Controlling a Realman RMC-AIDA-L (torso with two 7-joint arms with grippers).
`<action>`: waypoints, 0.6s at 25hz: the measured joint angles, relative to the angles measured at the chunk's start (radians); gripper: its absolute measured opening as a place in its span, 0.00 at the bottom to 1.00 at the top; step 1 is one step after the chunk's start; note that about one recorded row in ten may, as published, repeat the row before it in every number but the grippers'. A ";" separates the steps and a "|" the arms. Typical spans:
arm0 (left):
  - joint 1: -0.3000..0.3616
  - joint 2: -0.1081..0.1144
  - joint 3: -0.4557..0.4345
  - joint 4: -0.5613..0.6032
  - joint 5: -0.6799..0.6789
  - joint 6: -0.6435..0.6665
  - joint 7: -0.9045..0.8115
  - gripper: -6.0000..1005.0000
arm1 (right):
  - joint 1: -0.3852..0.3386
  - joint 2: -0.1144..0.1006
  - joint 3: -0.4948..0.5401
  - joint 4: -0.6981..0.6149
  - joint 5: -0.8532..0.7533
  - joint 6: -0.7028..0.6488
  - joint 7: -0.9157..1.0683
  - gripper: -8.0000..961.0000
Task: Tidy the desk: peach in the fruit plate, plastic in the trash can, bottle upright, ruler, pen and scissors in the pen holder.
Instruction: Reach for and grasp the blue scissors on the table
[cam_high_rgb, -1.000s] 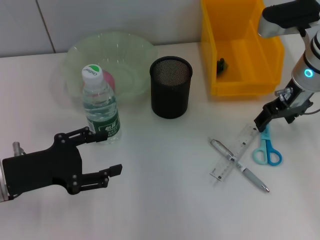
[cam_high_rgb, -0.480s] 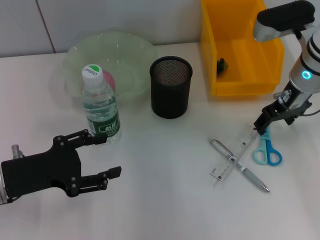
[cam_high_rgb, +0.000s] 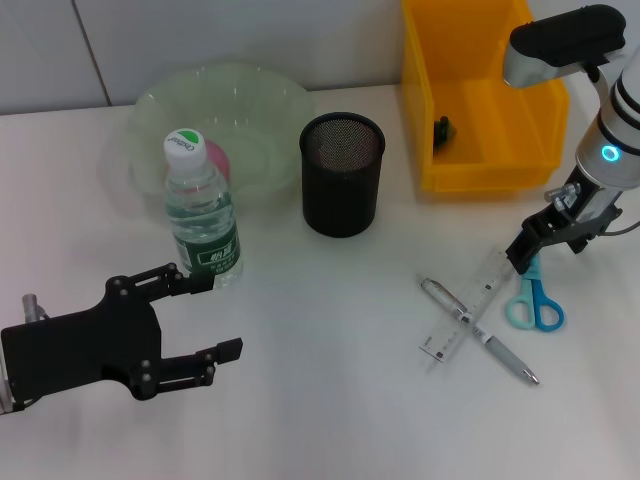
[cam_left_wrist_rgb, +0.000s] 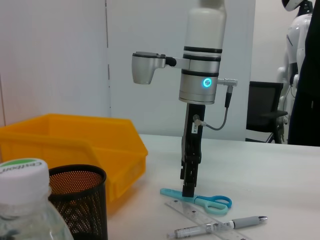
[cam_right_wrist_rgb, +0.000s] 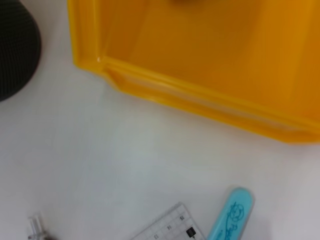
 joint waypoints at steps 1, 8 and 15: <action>0.001 0.000 0.000 0.000 0.000 0.000 0.001 0.73 | 0.000 0.000 0.000 0.000 0.000 0.000 0.000 0.79; 0.003 0.000 0.000 0.000 -0.001 0.000 -0.001 0.73 | -0.006 0.001 0.000 0.000 0.000 0.008 0.000 0.78; 0.005 0.000 0.000 0.000 -0.001 0.000 0.000 0.72 | -0.008 0.005 -0.004 0.003 0.000 0.010 0.001 0.78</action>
